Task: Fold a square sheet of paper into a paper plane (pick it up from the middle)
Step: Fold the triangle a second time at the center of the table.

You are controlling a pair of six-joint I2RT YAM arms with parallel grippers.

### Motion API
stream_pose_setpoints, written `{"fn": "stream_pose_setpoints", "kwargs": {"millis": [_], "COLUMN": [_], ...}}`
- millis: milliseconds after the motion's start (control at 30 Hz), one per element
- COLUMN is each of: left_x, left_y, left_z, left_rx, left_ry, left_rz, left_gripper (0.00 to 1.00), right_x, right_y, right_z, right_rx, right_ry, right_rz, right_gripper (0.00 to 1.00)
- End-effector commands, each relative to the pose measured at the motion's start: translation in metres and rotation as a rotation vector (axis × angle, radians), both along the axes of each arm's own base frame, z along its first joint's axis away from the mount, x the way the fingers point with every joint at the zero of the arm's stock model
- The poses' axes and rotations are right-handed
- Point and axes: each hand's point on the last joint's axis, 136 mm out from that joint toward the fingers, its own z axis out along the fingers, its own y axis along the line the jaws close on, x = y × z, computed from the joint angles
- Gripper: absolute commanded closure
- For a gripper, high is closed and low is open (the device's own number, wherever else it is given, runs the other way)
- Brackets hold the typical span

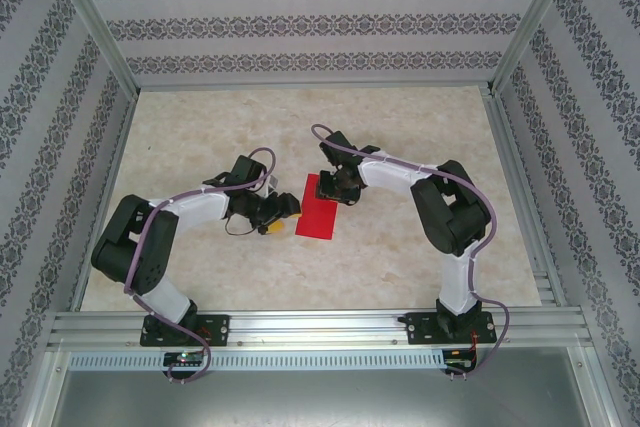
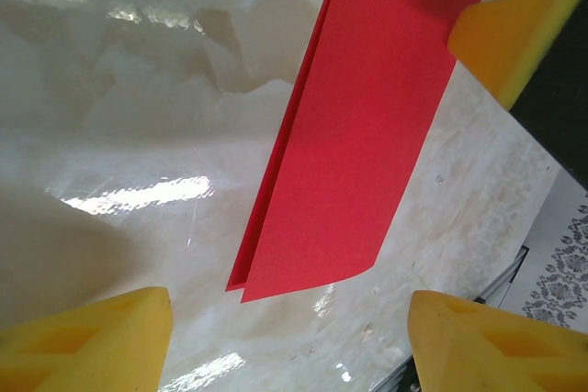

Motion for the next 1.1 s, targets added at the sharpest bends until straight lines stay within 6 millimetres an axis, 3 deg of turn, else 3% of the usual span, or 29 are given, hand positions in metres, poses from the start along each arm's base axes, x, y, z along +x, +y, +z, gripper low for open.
{"fn": "stream_pose_setpoints", "kwargs": {"millis": [0,267,1067], "left_x": [0.001,-0.005,-0.017], "left_y": [-0.008,-0.015,-0.035], "left_z": [-0.002,-0.006,-0.009], "left_rx": [-0.021,-0.041,-0.079], "left_ry": [0.011,0.042,0.061], "left_rz": [0.011,0.017,-0.030], "left_gripper": [0.31,0.30,0.32], "right_x": [0.001,-0.006,-0.011], "right_y": [-0.008,-0.023,-0.024], "right_z": [-0.014,-0.030,-0.040], "right_rx": [-0.025,-0.013,0.015], "right_ry": [0.022,0.068,0.105], "right_rz": [-0.046,-0.118,-0.145], "right_gripper": [0.66,0.66,0.67]}}
